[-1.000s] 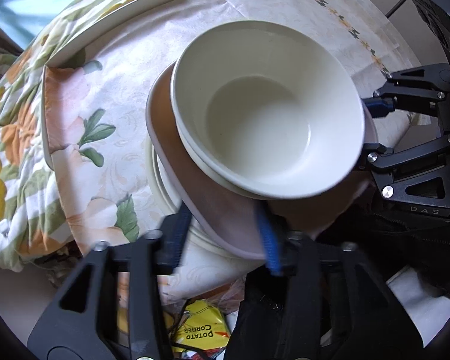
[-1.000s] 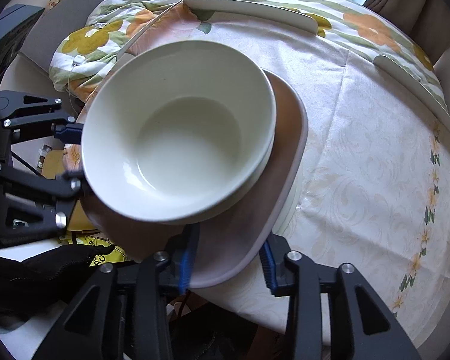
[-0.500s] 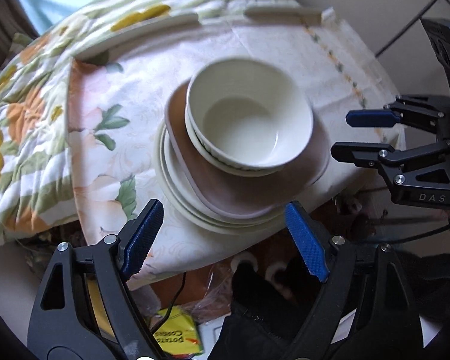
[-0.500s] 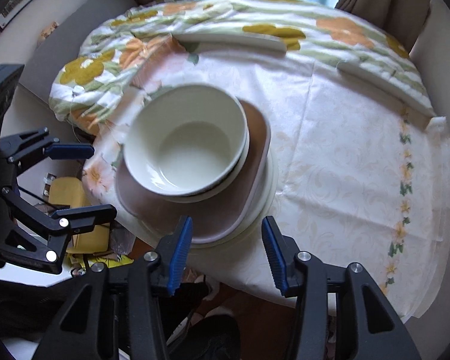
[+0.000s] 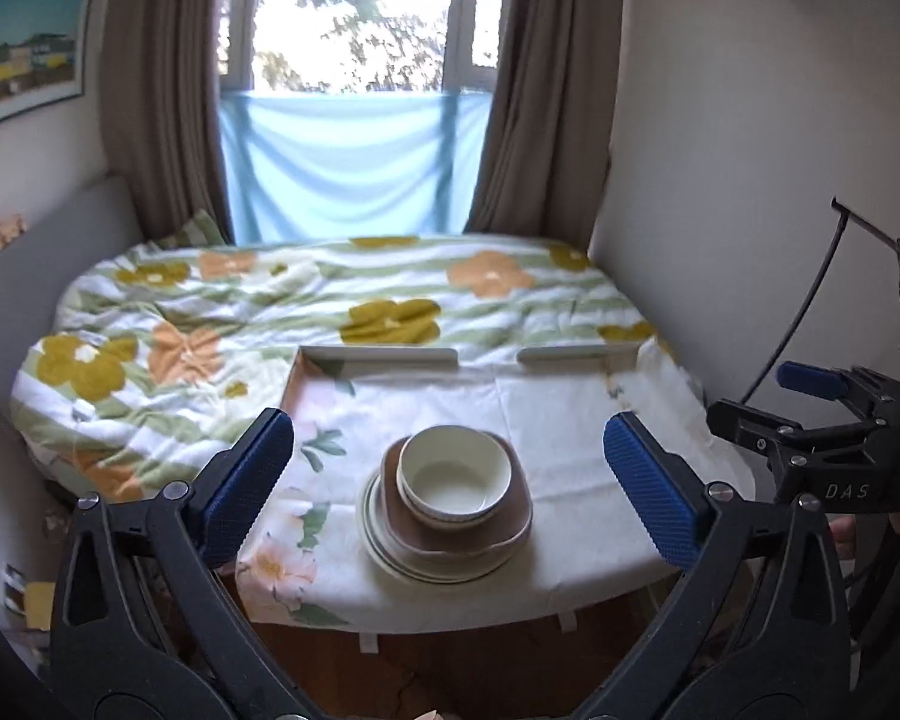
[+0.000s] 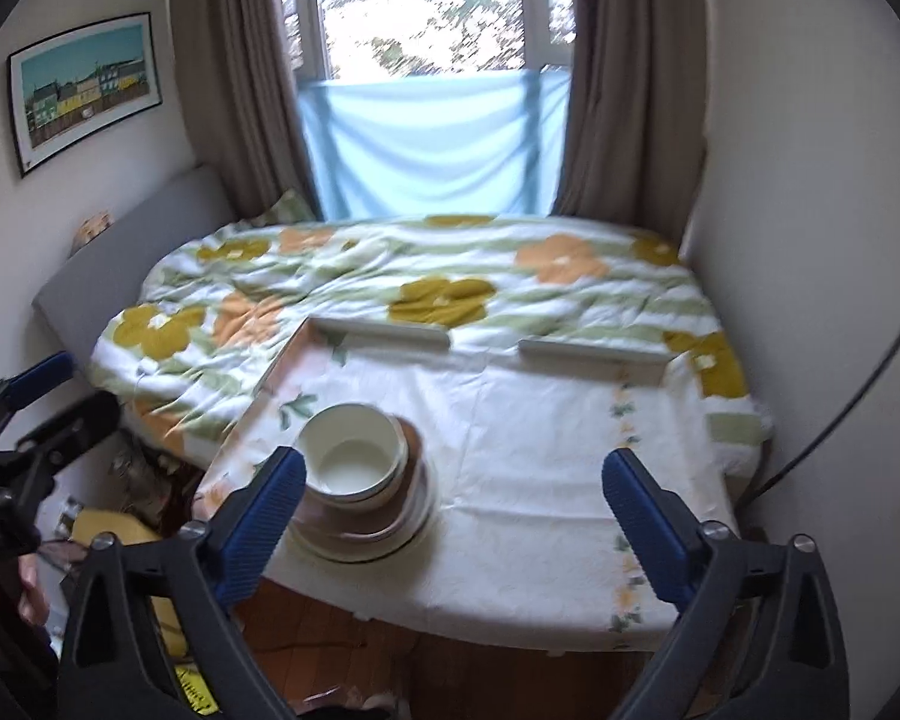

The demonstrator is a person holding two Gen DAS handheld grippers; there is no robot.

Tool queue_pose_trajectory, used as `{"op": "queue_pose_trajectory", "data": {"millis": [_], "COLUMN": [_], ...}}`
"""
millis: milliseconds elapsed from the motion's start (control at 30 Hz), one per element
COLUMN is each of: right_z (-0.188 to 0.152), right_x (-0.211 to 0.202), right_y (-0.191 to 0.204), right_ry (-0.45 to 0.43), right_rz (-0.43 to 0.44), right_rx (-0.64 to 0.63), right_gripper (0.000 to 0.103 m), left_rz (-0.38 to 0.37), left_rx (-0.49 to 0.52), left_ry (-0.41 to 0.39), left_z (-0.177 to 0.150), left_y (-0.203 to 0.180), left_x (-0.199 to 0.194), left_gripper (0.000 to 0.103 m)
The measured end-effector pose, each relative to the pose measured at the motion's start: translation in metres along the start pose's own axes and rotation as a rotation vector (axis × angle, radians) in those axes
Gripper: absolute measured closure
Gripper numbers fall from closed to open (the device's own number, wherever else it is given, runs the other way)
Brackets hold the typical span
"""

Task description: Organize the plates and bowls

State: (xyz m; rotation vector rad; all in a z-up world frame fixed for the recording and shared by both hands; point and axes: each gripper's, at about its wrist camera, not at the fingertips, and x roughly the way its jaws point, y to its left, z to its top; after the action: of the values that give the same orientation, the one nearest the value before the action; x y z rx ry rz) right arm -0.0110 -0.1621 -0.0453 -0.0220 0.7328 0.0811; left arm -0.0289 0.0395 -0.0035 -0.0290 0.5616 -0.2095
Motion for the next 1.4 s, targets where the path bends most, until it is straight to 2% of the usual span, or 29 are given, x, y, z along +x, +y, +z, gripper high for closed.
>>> {"op": "queue_pose_trajectory", "data": {"millis": [100, 200, 467, 733, 1400], "right_z": [-0.008, -0.018, -0.036, -0.041, -0.042], "right_x": [-0.031, -0.05, -0.07, -0.079, -0.082], "right_y": [-0.003, -0.003, -0.002, -0.002, -0.003], "right_ry": [-0.086, -0.128, -0.154, -0.175, -0.177], "right_rz": [-0.047, -0.083, -0.097, -0.106, -0.106], "right_rx": [0.034, 0.04, 0.047, 0.058, 0.063], "right_gripper": [0.003, 0.002, 0.002, 0.002, 0.002], "left_rz": [0.015, 0.046, 0.107, 0.099, 0.091], "left_rx": [-0.025, -0.033, 0.039, 0.062, 0.072], "left_ry": [-0.035, -0.065, -0.094, -0.1, -0.108], "left_z": [-0.002, -0.007, -0.021, -0.026, -0.029], "left_y": [-0.005, -0.009, -0.03, -0.042, -0.047], "left_x": [-0.023, -0.038, -0.058, -0.063, -0.067], "left_gripper": [0.0, 0.0, 0.0, 0.0, 0.0]}}
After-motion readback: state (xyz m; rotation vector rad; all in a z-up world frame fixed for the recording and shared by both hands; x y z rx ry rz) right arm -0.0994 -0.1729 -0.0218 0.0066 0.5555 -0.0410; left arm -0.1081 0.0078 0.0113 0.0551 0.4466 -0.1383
